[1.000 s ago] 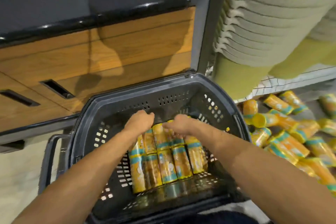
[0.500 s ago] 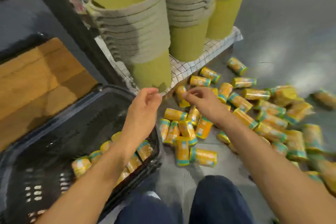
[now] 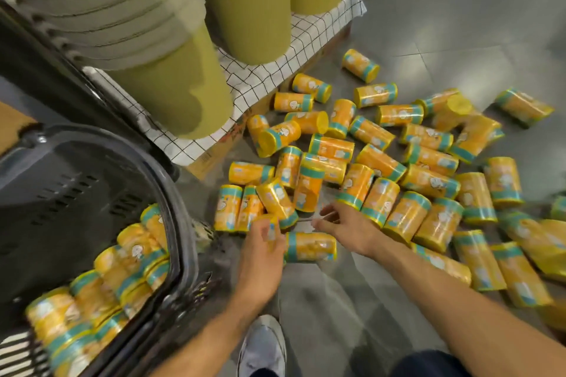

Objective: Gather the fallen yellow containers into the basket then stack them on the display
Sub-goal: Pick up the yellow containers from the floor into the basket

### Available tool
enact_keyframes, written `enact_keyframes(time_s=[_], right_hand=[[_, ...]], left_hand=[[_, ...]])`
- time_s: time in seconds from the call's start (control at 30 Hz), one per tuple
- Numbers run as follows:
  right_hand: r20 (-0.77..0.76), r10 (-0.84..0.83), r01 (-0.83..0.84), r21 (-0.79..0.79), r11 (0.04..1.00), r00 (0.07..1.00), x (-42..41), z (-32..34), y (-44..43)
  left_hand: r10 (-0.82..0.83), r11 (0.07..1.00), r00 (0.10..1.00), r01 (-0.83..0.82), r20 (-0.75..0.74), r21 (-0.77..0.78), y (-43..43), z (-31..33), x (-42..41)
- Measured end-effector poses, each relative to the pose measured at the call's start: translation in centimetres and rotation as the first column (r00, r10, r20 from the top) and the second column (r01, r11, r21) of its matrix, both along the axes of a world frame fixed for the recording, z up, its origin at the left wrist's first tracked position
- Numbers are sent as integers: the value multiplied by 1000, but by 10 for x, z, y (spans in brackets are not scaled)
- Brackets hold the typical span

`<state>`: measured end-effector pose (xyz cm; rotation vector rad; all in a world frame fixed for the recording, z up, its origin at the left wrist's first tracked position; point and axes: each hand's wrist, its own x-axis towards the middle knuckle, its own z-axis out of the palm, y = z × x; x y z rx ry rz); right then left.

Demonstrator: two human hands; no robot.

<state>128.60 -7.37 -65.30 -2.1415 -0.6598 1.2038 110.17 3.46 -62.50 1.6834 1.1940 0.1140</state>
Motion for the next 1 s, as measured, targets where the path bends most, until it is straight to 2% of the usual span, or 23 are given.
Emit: enact_keyframes(time_s=[0.07,0.17,0.3,0.37,0.43,0.5,0.57,0.6,0.67,0.73,0.8,0.9,1.0], right_hand=[[37,26,-25,-24,999,999,1,-18,2],[59,60,-59,-18,998,997,-5,-41,11],[60,126,-125,-28,992,990,-18,-66,23],[123,215,-205,-91,975,969,-24,-84,28],[279,358,-311,-201,929,891,-31,-102,29],[440,513,-409,-315,857,737,-38,-115,27],[475,589,-445,-388,807,654,-40,-124,27],[451,594,-438,-408,801,667,-39,-125,26],[397,503,-357,-387,850,768,-31,-114,24],[326,307,-212,-295,932,894,-18,-90,16],[252,67,-23,-173,985,965,-1,-53,5],[116,-195,199,-25,980,974,19,12,-11],[20,-352,346,137,928,936,32,78,-26]], left_hand=[[70,997,994,-68,-83,26,9,-34,-6],[125,992,984,-123,-125,24,19,-67,-5],[159,987,971,-155,-178,36,24,-84,5],[164,986,967,-157,-194,53,27,-98,6],[160,987,962,-152,-221,55,28,-107,5],[152,988,960,-143,-234,55,29,-111,5],[151,988,965,-141,-213,62,29,-107,5],[151,988,967,-140,-205,68,28,-104,4],[139,990,972,-130,-191,57,25,-94,4],[144,989,980,-141,-138,31,18,-79,6],[148,989,987,-149,-58,-8,9,-57,14],[61,998,996,-60,64,-19,-5,-8,39],[-77,997,987,76,141,11,-16,63,71]])
